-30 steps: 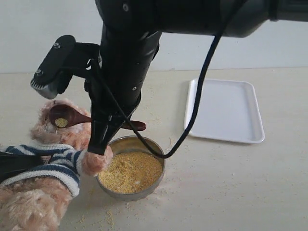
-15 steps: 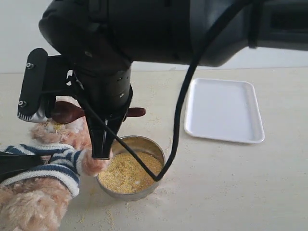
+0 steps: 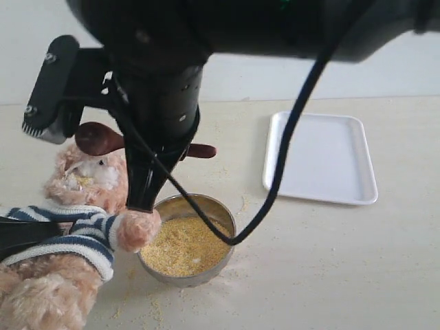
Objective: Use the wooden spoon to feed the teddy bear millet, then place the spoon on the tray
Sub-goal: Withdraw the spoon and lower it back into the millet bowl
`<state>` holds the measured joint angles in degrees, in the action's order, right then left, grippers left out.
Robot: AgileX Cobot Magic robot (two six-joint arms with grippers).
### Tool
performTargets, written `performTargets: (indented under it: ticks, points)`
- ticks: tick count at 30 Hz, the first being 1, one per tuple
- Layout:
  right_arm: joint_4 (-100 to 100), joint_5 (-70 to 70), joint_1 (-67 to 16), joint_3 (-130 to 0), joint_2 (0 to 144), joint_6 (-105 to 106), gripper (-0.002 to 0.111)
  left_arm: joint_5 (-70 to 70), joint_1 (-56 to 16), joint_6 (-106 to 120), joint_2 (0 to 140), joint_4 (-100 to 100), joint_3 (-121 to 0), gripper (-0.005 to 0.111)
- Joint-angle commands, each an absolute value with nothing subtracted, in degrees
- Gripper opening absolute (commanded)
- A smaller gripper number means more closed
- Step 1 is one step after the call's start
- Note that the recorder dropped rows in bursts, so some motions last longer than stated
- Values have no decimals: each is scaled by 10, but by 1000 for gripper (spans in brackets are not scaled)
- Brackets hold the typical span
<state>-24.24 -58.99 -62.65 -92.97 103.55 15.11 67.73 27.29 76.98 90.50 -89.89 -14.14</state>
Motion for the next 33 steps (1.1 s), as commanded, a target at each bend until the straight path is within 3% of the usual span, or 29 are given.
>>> performTargets:
  ticks: [1,6,10,21,33]
  points:
    - [-173,-658,-581,-933,1005,167,0,700,274,773,901,-923,-140,5]
    - [-16,-700,-485,-926,1012,247,0,700,274,773,901,-954,-140,5]
    - [19,-700,-458,-926,1012,248,0,689,274,788,901,-975,-141,5]
    - [-33,-700,-458,-926,1068,236,0,663,274,806,901,-999,-141,5]
    - [-144,-700,-538,-926,1127,167,0,664,274,806,901,-999,-141,5]
